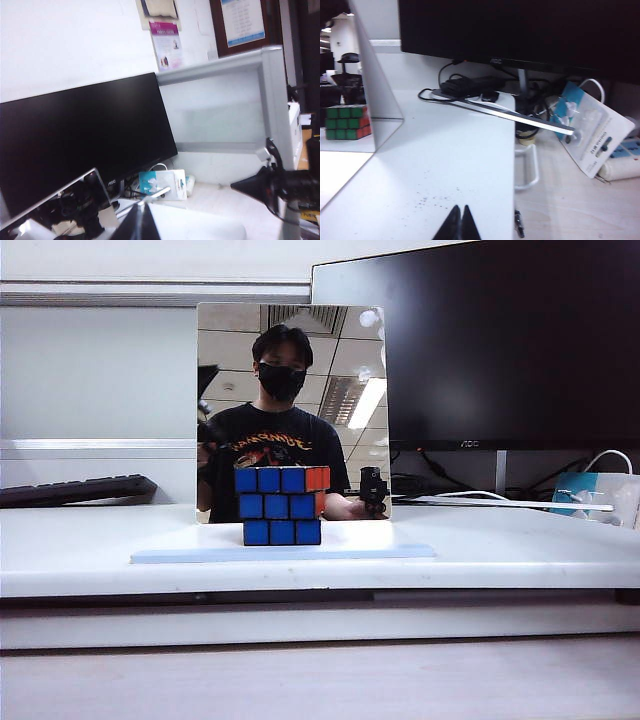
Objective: Move the the Rubik's Cube near the mirror.
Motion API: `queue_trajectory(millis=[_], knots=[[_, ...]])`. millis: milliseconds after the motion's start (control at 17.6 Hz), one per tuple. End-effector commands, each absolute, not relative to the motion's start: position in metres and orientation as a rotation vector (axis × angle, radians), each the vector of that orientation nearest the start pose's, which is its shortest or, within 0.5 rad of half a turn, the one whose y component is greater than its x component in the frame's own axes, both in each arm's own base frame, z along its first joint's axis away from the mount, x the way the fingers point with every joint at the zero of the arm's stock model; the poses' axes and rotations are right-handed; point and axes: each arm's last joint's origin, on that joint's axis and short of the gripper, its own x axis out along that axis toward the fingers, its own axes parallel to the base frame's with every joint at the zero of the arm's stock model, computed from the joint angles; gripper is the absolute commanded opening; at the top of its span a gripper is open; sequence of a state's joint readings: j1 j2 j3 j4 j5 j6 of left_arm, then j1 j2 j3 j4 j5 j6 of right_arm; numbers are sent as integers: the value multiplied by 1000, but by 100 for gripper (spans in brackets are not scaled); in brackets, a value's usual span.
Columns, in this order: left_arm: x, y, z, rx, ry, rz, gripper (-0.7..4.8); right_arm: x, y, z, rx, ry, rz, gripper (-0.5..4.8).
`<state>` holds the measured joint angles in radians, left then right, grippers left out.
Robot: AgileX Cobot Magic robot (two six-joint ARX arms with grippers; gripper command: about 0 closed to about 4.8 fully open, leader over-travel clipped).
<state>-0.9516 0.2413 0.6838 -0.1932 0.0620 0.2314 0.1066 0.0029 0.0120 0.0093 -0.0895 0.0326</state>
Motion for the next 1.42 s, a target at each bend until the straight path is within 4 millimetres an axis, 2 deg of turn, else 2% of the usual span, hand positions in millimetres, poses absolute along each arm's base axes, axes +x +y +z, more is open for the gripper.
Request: queue_trajectory(millis=[57, 341, 569, 625, 796, 910, 1365, 1421], knots=[[18, -28, 338, 123, -292, -987, -5, 97, 12, 169, 33, -30, 166, -1], [13, -21, 328, 150, -240, -995, -5, 97, 12, 168, 34, -30, 165, -1], [14, -21, 315, 261, -133, -986, -5, 97, 11, 168, 34, -30, 125, 0], [16, -20, 312, 277, -100, -899, -5, 97, 11, 168, 34, -30, 129, 0], [24, -9, 312, 275, -28, -425, -3, 97, 11, 168, 34, -30, 128, 0], [26, -3, 312, 279, -3, -213, -3, 97, 11, 168, 34, -30, 128, 0], [26, -2, 312, 298, 2, -171, -4, 97, 11, 168, 34, -30, 129, 0], [25, 3, 311, 370, 12, -61, -4, 97, 11, 168, 34, -30, 128, 0]])
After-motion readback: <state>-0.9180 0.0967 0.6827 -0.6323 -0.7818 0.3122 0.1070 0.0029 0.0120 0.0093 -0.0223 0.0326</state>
